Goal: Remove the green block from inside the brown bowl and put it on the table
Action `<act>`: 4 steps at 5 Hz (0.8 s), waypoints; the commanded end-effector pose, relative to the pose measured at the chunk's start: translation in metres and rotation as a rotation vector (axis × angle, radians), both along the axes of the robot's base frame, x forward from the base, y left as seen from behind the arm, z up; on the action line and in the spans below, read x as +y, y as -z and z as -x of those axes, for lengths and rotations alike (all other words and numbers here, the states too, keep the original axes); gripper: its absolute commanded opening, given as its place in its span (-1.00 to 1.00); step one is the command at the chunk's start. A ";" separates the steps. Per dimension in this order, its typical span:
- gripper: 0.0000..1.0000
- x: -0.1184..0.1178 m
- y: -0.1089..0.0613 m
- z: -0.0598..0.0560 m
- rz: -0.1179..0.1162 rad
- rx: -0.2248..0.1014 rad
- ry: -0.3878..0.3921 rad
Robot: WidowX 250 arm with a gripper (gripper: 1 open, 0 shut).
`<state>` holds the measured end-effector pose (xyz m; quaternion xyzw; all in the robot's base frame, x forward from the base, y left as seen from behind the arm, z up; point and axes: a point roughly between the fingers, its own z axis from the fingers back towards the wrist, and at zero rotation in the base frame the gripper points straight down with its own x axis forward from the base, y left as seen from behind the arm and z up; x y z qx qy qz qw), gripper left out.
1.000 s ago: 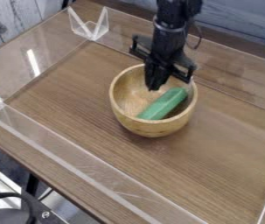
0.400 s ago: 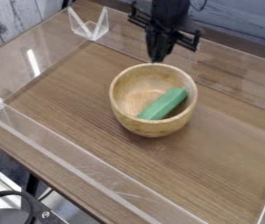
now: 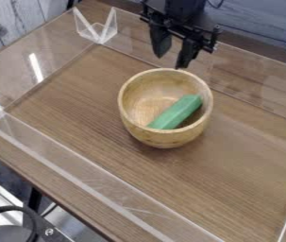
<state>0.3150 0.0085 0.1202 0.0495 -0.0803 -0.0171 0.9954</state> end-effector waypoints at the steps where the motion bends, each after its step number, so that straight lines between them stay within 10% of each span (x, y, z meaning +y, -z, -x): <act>1: 1.00 0.000 -0.016 -0.010 0.009 -0.031 0.008; 4: 1.00 -0.009 0.046 -0.003 -0.016 0.062 0.027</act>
